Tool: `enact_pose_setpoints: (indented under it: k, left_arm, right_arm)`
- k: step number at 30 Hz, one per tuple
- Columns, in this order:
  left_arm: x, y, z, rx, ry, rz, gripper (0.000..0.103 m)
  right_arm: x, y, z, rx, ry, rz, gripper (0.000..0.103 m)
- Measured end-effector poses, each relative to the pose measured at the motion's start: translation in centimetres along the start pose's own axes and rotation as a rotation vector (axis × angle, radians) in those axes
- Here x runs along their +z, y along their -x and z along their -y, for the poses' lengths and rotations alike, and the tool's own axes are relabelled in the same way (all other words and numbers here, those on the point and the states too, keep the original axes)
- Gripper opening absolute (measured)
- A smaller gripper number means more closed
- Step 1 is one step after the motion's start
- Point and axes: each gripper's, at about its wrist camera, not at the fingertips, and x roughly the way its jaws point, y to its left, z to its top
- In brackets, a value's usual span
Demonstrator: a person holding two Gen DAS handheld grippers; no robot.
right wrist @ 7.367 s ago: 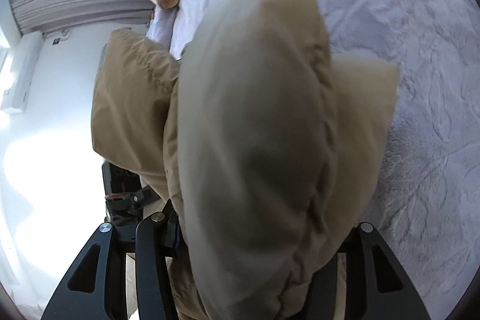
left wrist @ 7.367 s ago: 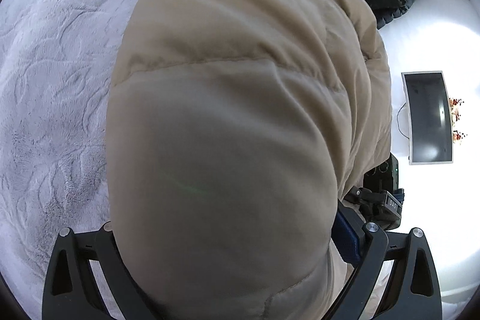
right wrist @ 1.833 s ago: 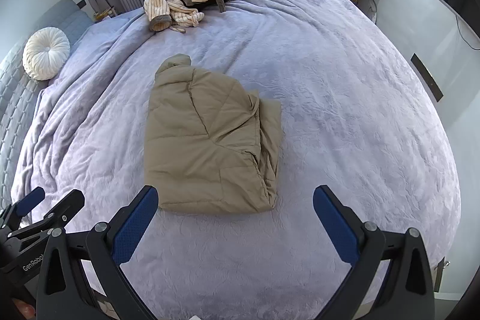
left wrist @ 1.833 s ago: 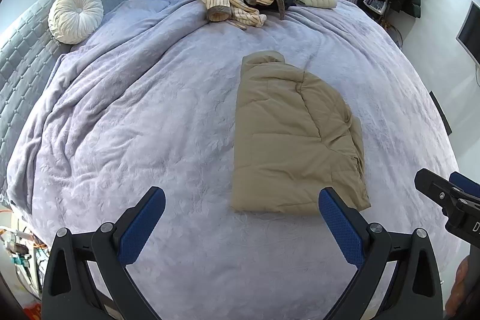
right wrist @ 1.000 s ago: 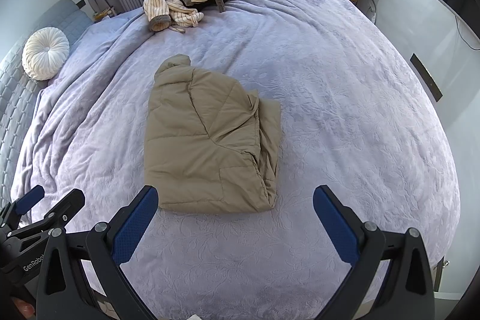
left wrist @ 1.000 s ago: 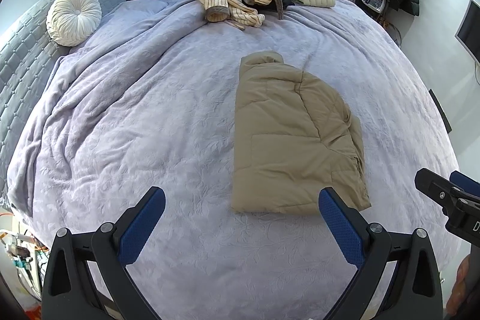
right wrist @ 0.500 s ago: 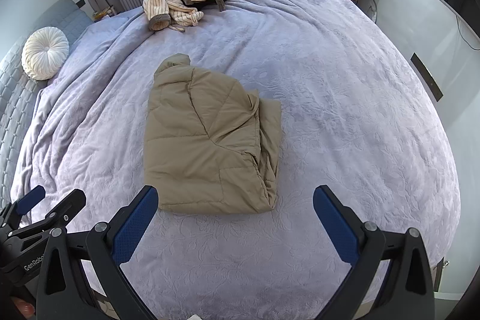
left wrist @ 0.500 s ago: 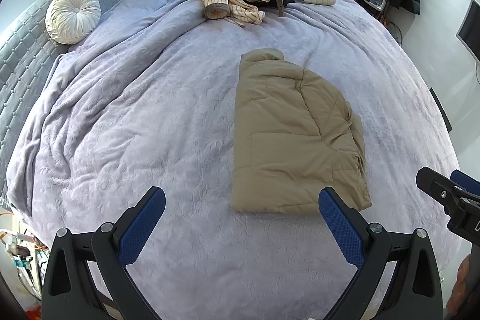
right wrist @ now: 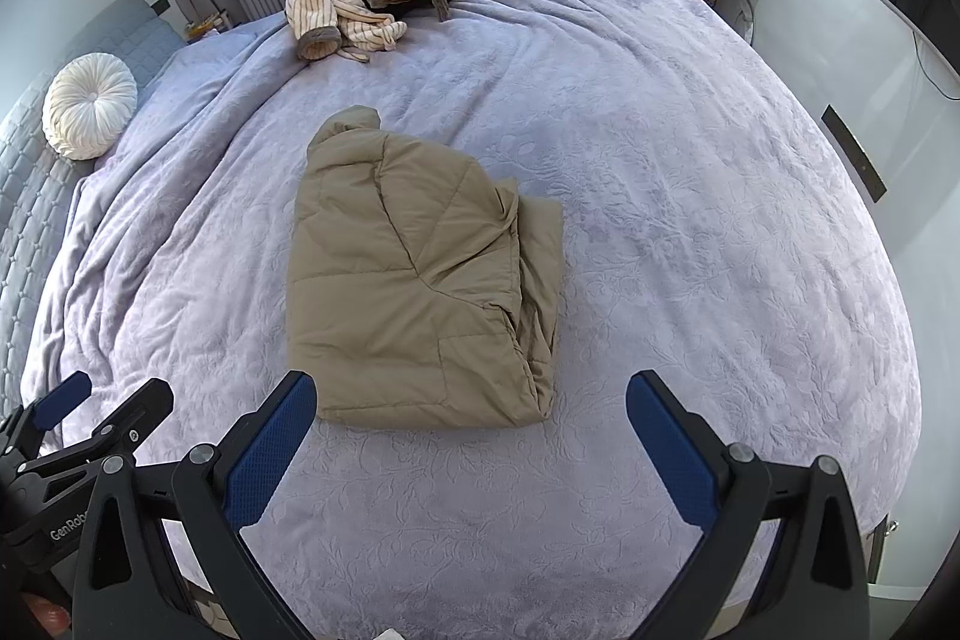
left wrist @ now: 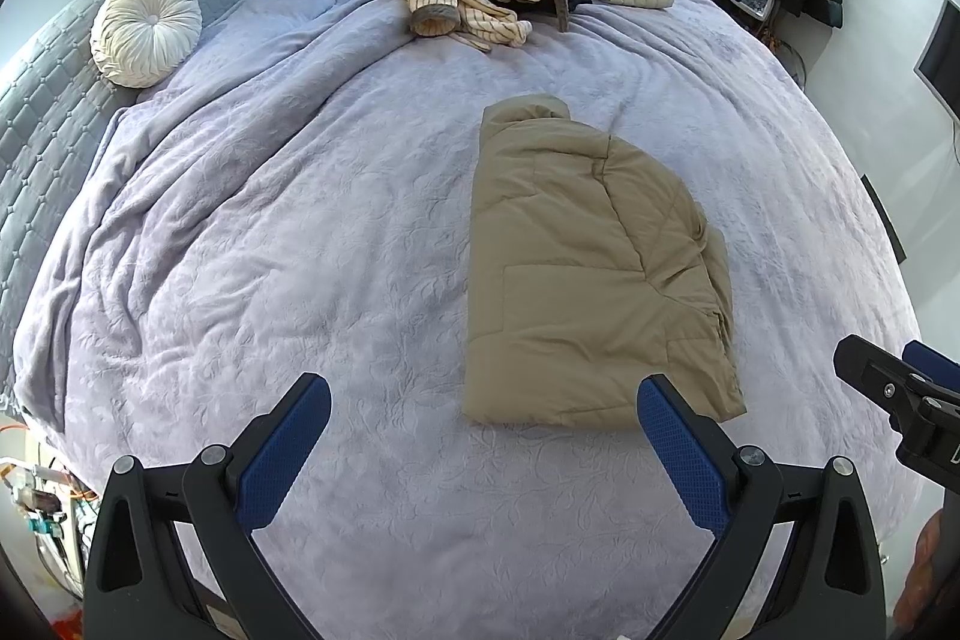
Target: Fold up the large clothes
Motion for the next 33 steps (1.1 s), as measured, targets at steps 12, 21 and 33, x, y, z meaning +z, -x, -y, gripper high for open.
enact_pose_setpoints:
  k: [12, 21, 33]
  left_arm:
    - [0.2, -0.2, -0.2, -0.003, -0.004, -0.002, 0.102]
    - [0.1, -0.3, -0.5, -0.001, 0.003, -0.001, 0.102]
    - [0.3, -0.7, -1.3, -0.024, 0.010, -0.007, 0.102]
  right_arm:
    - [0.0, 0.0, 0.0, 0.000, 0.001, 0.000, 0.103]
    - [0.1, 0.0, 0.1, 0.002, 0.002, -0.002, 0.103]
    - [-0.2, 0.0, 0.1, 0.001, 0.000, -0.004, 0.103]
